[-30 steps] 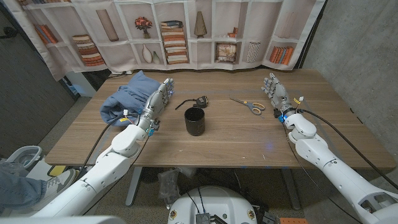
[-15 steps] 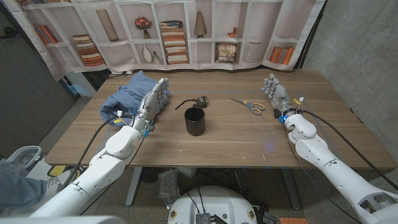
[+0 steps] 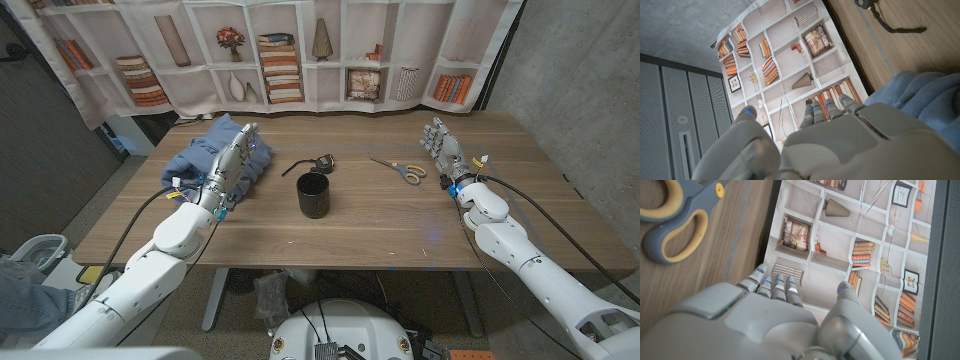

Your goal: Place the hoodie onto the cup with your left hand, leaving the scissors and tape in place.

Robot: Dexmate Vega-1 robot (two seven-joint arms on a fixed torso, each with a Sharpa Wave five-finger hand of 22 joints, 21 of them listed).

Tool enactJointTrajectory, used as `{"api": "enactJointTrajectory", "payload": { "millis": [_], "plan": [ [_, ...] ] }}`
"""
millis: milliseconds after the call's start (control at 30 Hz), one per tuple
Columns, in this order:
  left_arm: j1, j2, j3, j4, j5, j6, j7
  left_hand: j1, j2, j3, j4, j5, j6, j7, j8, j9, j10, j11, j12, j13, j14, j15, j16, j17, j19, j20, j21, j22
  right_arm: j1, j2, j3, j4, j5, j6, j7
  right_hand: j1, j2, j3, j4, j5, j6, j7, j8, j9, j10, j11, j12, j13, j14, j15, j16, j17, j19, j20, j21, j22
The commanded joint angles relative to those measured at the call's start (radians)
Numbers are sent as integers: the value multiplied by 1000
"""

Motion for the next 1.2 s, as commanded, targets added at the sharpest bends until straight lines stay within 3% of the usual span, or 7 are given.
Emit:
{"api": "enactJointTrajectory", "payload": {
  "millis": [33, 467, 1200],
  "plan": [
    [40, 26, -67, -36, 5, -2, 11, 13, 0, -4, -2, 1, 7, 1, 2, 2, 5, -4, 1, 6, 7, 0, -2, 2, -7, 0, -1, 5, 0, -3, -3, -8, -2, -9, 0, 1, 13, -2, -3, -2, 3, 0, 2, 2, 3, 2, 7, 2, 8, -1, 6, 3, 4, 1, -3, 4],
    [68, 52, -116, -63, 21, 28, 13, 15, 0, -7, -2, 2, 10, -3, 1, 2, 10, -6, 1, 6, 9, -2, -3, 2, -7, 1, -2, 5, -4, -3, -4, -13, -4, -15, -8, 2, 14, -3, -3, -3, 4, 1, 2, 2, 3, 0, 6, 2, 8, 0, 6, 3, 6, 1, -8, 4],
    [93, 26, -155, -64, 106, 22, 63, 21, -1, -13, -5, 4, 22, -8, 1, 2, 22, -17, 1, 6, 16, -9, -4, 2, -5, -8, -2, 5, 0, 1, 2, -24, -3, 2, -7, 2, 15, -4, -5, -5, 5, 0, 1, 2, 5, 2, 6, 2, 10, -2, 6, 3, 10, 2, -15, 5]
  ]
}}
